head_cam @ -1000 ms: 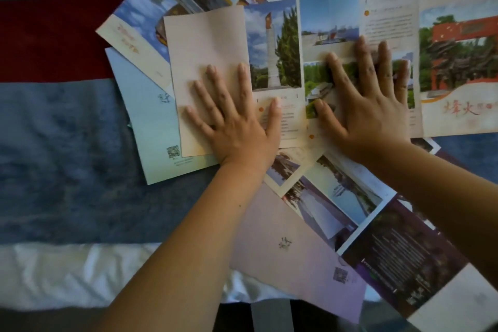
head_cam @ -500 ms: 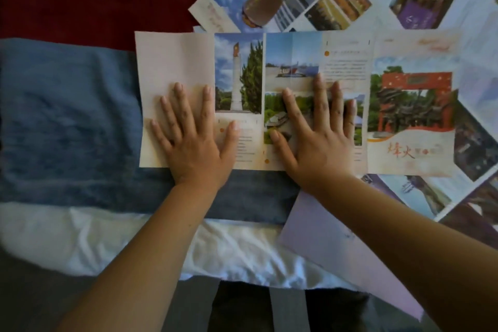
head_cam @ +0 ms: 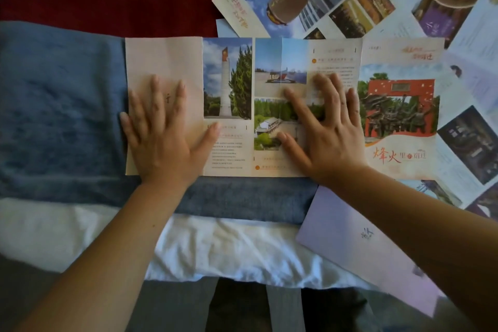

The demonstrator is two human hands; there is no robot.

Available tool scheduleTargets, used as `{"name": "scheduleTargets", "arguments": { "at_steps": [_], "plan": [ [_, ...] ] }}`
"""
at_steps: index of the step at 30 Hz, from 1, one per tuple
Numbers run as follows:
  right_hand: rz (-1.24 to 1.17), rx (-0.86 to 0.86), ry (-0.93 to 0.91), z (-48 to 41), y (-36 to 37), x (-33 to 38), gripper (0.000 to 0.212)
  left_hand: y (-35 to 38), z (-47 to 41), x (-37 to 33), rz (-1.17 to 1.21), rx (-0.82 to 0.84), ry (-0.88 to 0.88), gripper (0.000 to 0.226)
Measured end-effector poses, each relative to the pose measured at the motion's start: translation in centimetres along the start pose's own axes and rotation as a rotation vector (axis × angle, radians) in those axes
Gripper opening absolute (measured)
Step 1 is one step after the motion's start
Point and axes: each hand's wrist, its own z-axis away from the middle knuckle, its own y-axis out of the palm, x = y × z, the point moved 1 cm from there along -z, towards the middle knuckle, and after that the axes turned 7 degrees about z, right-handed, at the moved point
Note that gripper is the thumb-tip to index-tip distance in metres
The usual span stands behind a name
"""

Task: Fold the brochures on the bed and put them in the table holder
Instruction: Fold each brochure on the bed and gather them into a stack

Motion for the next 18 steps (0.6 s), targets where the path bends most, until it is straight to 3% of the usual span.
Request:
{"name": "scheduleTargets", "arguments": {
  "at_steps": [3,18],
  "plan": [
    [0.041,0.000,-0.011,0.0,0.7,0.2,0.074,-0.2,-0.6,-0.3,0.133,-0.042,-0.073,0.094],
    [0.007,-0.032,-0.008,-0.1,1.4,0.1,0.074,-1.9,0.7,-6.2,0.519,0.046,-0.034,0.099]
  ]
}}
